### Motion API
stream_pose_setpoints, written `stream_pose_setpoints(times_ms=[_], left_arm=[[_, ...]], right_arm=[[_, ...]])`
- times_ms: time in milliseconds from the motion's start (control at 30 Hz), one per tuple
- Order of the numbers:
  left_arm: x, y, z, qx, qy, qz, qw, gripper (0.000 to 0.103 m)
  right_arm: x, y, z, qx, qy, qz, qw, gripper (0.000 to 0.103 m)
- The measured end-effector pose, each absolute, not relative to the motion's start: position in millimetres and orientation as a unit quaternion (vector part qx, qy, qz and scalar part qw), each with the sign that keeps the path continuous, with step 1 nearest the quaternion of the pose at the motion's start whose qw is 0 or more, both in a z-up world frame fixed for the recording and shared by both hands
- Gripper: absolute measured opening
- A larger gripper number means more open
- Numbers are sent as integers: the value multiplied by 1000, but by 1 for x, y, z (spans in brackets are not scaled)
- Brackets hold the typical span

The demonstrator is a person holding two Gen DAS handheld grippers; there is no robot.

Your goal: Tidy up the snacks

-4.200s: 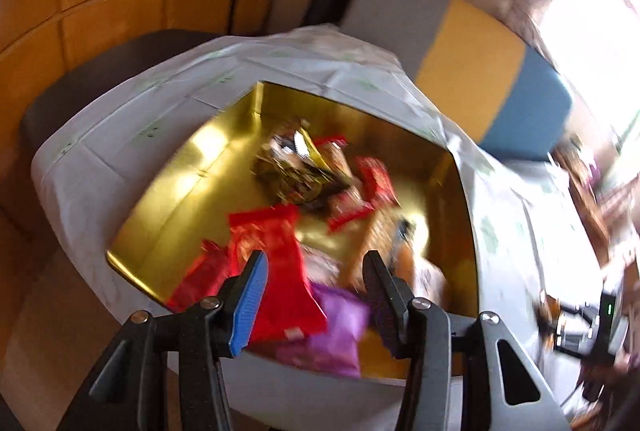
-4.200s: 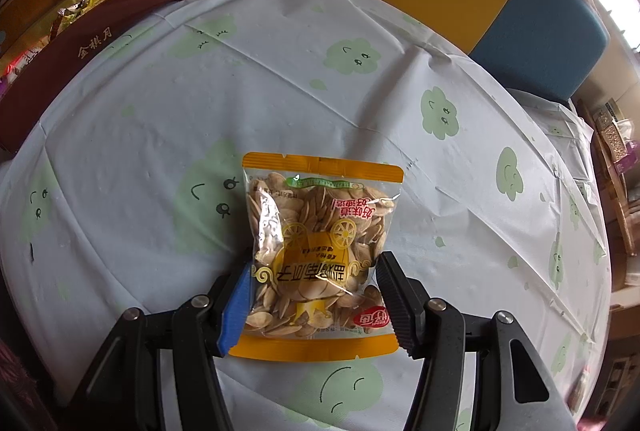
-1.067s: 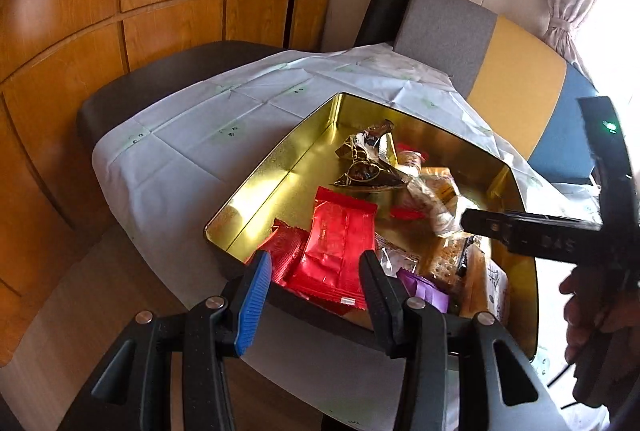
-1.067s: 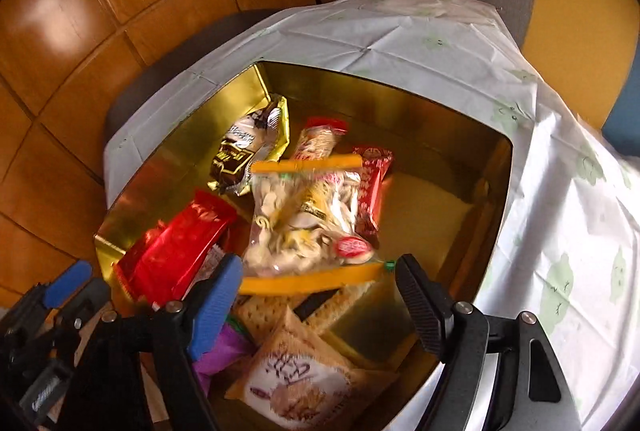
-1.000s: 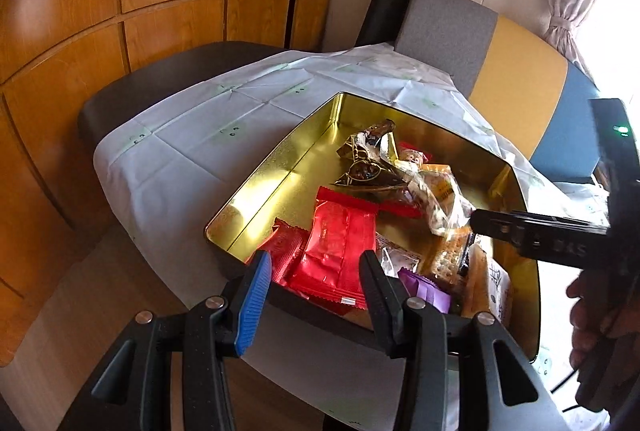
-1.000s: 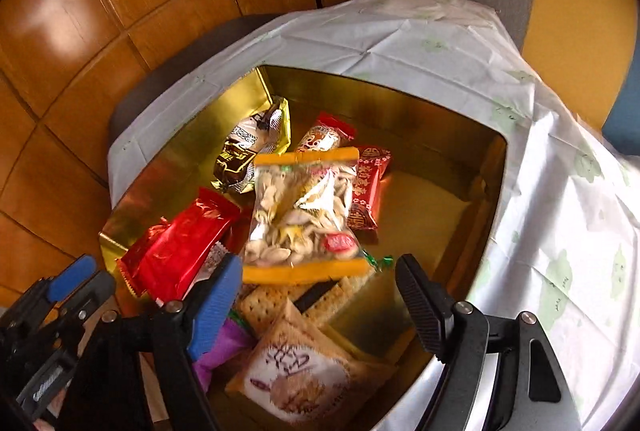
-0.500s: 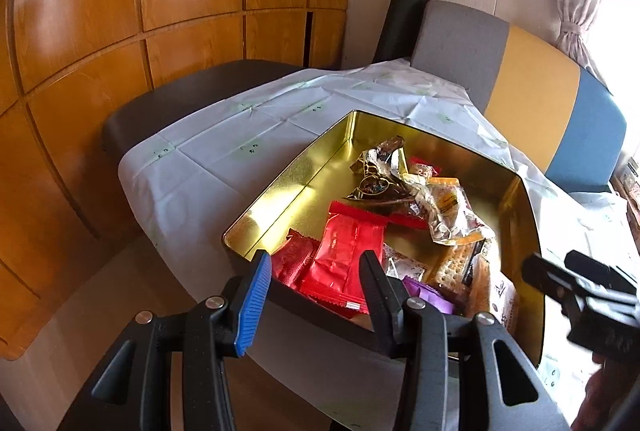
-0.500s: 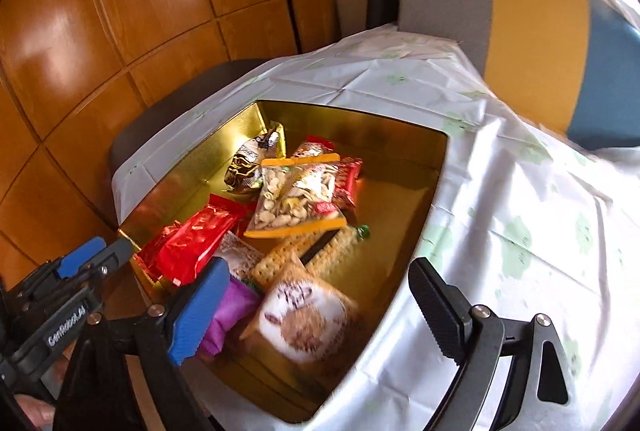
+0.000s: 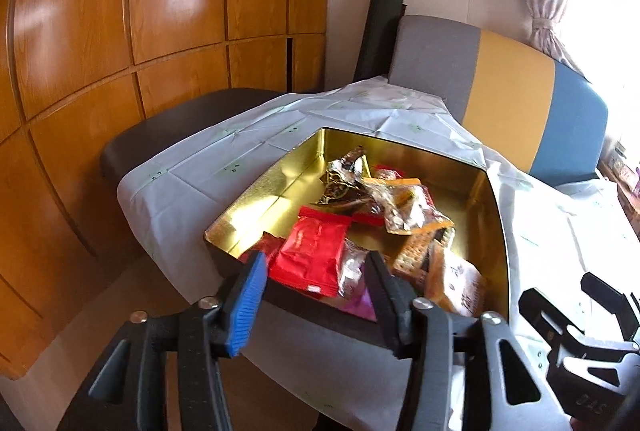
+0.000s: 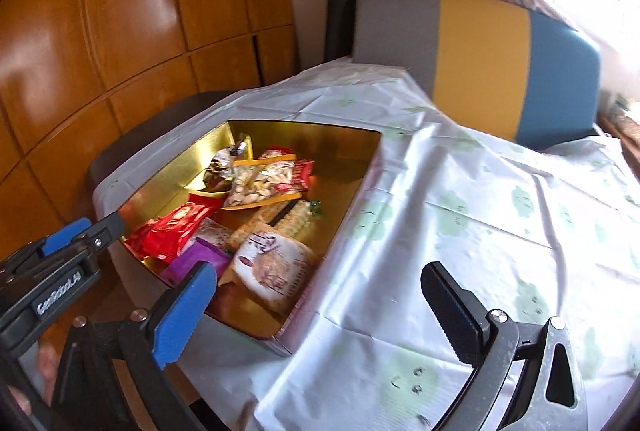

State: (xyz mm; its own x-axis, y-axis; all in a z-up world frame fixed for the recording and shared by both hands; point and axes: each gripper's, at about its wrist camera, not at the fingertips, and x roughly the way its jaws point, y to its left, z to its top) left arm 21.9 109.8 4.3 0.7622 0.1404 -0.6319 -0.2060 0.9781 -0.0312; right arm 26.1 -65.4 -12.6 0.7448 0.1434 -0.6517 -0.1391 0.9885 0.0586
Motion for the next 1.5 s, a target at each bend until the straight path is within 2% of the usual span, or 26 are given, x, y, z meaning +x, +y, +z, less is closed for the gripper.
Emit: stream_pose_setpoints(times_ms=[267, 1500], left_arm=[[14, 96, 6, -38, 319, 105, 941, 64], [13, 97, 8, -19, 305, 151, 940, 64]], right_arm=[[17, -75, -19, 12, 352, 44, 935, 103], [14, -69, -23, 0, 350, 47, 936, 103]])
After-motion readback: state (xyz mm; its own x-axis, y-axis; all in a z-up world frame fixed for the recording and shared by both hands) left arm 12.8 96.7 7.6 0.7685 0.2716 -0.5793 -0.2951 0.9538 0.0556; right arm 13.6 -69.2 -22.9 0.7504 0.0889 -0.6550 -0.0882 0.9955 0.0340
